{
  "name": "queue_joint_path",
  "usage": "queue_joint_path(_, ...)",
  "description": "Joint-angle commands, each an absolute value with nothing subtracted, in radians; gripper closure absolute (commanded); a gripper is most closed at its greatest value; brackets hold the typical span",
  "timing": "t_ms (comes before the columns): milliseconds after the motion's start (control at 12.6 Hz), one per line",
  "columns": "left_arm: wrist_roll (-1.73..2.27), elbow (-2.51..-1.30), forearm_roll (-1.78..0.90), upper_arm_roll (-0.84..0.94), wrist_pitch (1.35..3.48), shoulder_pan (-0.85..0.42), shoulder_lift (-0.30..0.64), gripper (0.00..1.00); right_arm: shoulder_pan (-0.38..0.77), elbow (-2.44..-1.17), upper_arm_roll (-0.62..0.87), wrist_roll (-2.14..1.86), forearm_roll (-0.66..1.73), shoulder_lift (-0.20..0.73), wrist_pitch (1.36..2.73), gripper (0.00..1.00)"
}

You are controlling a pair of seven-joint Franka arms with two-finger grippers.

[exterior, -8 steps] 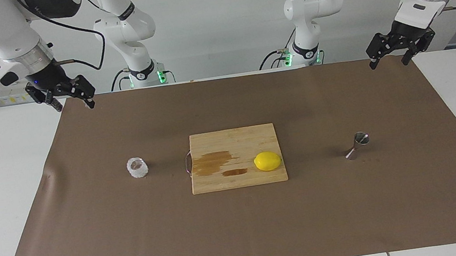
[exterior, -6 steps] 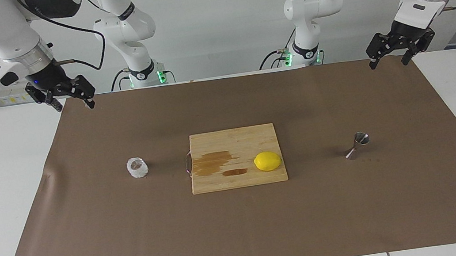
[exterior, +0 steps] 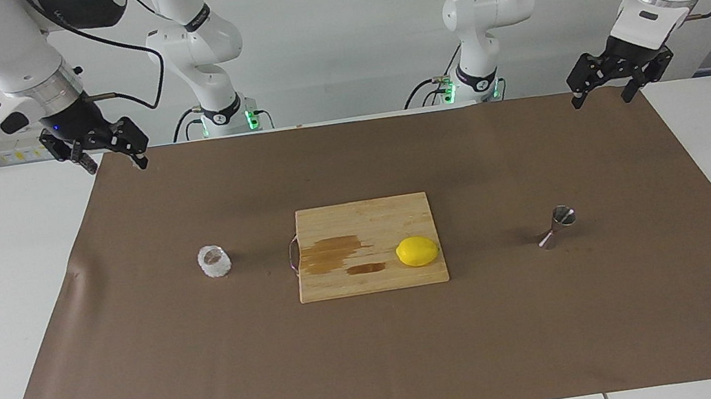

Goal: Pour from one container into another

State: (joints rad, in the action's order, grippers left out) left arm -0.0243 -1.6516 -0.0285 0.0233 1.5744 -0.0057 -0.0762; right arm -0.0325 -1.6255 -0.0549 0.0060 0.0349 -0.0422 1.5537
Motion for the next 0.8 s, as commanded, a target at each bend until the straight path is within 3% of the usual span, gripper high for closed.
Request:
queue_joint_path(0, -0.032, -1.664, -0.040, 0.021, 1.563, -0.011, -0.091, 0.00, -0.037, -1.614, -0.054, 0.015, 0.051, -0.041, 1.534, 0.00)
queue_joint_path(716, -0.003, -1.716, -0.095, 0.012, 1.614, 0.017, -0.107, 0.00, -0.037, -1.614, -0.054, 0.015, 0.051, -0.041, 1.534, 0.00)
